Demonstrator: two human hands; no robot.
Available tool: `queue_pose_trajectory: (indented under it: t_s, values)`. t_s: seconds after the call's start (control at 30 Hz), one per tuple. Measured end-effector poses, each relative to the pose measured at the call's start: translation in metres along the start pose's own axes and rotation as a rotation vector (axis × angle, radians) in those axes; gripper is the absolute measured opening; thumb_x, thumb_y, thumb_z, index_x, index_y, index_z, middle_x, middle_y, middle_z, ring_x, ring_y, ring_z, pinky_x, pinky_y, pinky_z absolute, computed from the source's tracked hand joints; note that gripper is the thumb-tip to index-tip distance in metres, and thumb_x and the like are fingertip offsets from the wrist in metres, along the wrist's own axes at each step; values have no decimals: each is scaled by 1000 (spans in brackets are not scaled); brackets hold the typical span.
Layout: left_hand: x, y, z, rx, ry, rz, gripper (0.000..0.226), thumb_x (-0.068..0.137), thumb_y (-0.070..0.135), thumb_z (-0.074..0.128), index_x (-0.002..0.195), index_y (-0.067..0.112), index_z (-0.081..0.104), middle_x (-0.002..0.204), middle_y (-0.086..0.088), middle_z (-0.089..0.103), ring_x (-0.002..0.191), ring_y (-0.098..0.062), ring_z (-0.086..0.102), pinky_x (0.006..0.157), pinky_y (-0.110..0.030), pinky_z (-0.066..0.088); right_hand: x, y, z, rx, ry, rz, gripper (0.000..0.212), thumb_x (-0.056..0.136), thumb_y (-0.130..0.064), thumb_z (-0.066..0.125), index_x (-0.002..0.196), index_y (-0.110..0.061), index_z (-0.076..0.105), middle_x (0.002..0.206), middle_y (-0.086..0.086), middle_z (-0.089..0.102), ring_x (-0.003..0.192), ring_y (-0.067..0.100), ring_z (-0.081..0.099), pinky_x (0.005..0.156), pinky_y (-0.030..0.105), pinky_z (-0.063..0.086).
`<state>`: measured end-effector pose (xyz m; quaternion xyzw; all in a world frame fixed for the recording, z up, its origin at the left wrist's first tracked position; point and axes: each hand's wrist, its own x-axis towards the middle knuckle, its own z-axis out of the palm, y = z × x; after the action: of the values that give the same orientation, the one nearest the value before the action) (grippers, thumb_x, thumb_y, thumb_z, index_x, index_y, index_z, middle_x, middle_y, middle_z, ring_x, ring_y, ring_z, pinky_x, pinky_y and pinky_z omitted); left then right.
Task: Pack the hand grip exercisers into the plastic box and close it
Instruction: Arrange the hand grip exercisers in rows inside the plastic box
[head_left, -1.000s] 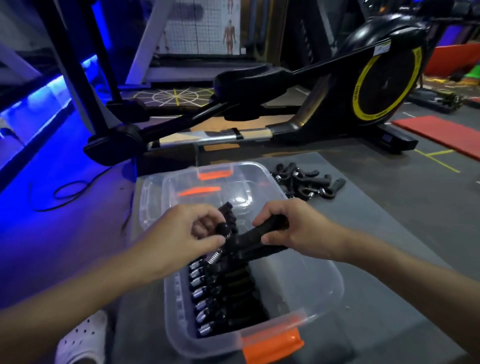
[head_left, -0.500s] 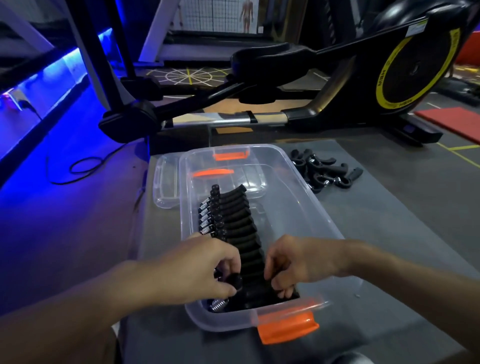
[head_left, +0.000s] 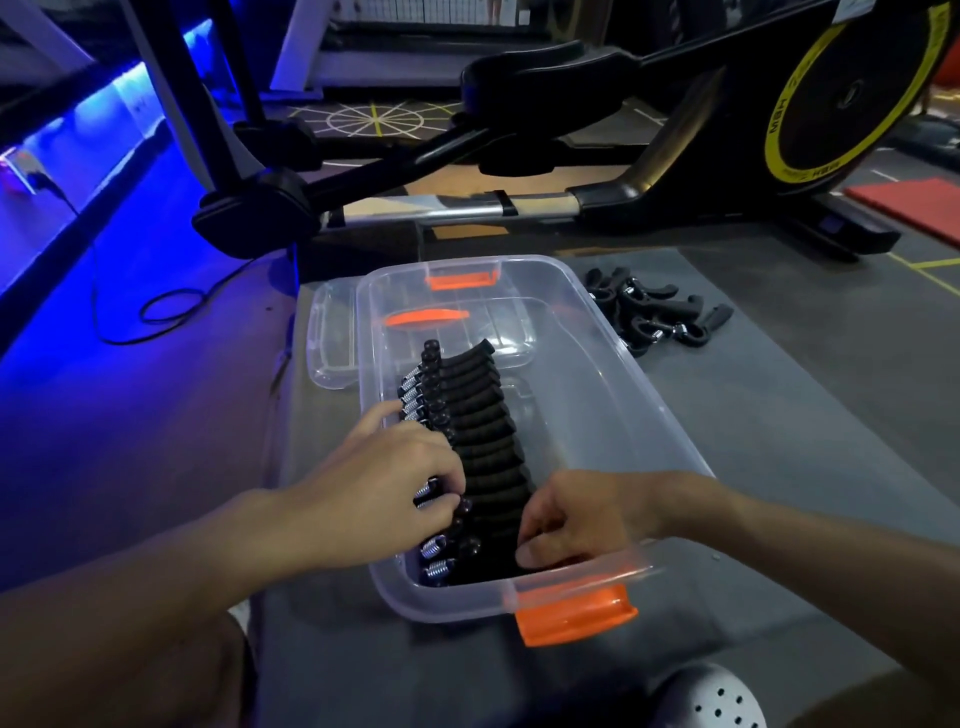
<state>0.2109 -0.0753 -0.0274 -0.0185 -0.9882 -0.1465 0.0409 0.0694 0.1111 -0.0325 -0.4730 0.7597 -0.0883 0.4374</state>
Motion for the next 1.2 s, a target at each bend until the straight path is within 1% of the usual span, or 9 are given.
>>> queue_pose_trajectory:
  t_s: [0.13, 0.3, 0.43, 0.53, 0.73, 0.87, 0.97, 1.1, 1.2]
  values:
    - [0, 1, 2, 7, 34, -10, 26, 78, 47, 42, 84, 35, 64, 91, 24, 60, 100, 7, 51, 111, -23, -4, 11, 0, 3, -90, -9, -20, 20, 88, -36, 66, 94, -17, 71, 74, -10, 61, 68, 5, 54, 66, 22, 46]
    - [-1, -1, 6, 29, 77, -43, 26, 77, 48, 44, 83, 36, 66, 94, 23, 57, 104, 7, 48, 119, -41, -2, 13, 6, -3, -67, -29, 71, 7, 87, -21, 66, 93, -18, 69, 77, 1, 64, 70, 15, 62, 58, 23, 51]
    - [-3, -4, 6, 36, 104, -68, 32, 75, 52, 42, 88, 36, 67, 101, 22, 56, 111, 7, 44, 119, -44, -4, 13, 11, -1, -40, -25, 139, 27, 86, -44, 68, 86, -17, 67, 68, -7, 63, 70, 13, 62, 69, 30, 56]
    - [-2, 0, 5, 45, 79, -70, 34, 76, 52, 42, 91, 35, 67, 102, 22, 55, 112, 6, 43, 119, -42, -8, 14, 11, 0, 2, -32, 219, 31, 85, -44, 69, 89, -14, 68, 68, -7, 63, 71, 14, 61, 74, 35, 57]
    - [-4, -1, 4, 30, 84, -67, 35, 75, 52, 41, 89, 35, 67, 100, 21, 57, 110, 5, 47, 119, -41, -8, 16, 9, 3, 97, -62, 332, 20, 84, -35, 71, 92, -17, 67, 70, -3, 59, 63, 14, 54, 56, 24, 44]
    - [-6, 0, 5, 7, 109, -77, 36, 75, 51, 40, 88, 33, 68, 101, 20, 58, 110, 3, 48, 120, -46, -2, 17, 10, 2, 95, -77, 372, 13, 85, -22, 70, 94, -14, 67, 69, 0, 60, 59, 13, 56, 55, 24, 49]
    - [-8, 0, 7, -13, 153, -91, 35, 75, 46, 40, 90, 32, 68, 103, 18, 56, 112, -1, 48, 119, -49, 4, 20, 16, 1, 3, 16, 362, 16, 84, -14, 65, 100, -11, 67, 85, 11, 71, 65, 19, 62, 66, 33, 58]
    - [-9, 1, 7, 26, 192, -123, 38, 75, 46, 40, 95, 30, 68, 111, 13, 54, 121, -8, 44, 115, -56, 14, 18, 19, -1, -39, -23, 332, 32, 81, -27, 76, 105, -10, 63, 89, 7, 68, 67, 17, 60, 73, 33, 56]
    - [-9, 2, 8, 30, 185, -146, 44, 75, 48, 37, 99, 28, 68, 115, 12, 54, 125, -8, 40, 114, -55, 15, 16, 19, -2, 52, -12, 310, 24, 81, -30, 77, 92, -13, 63, 78, 4, 67, 66, 16, 63, 75, 34, 58]
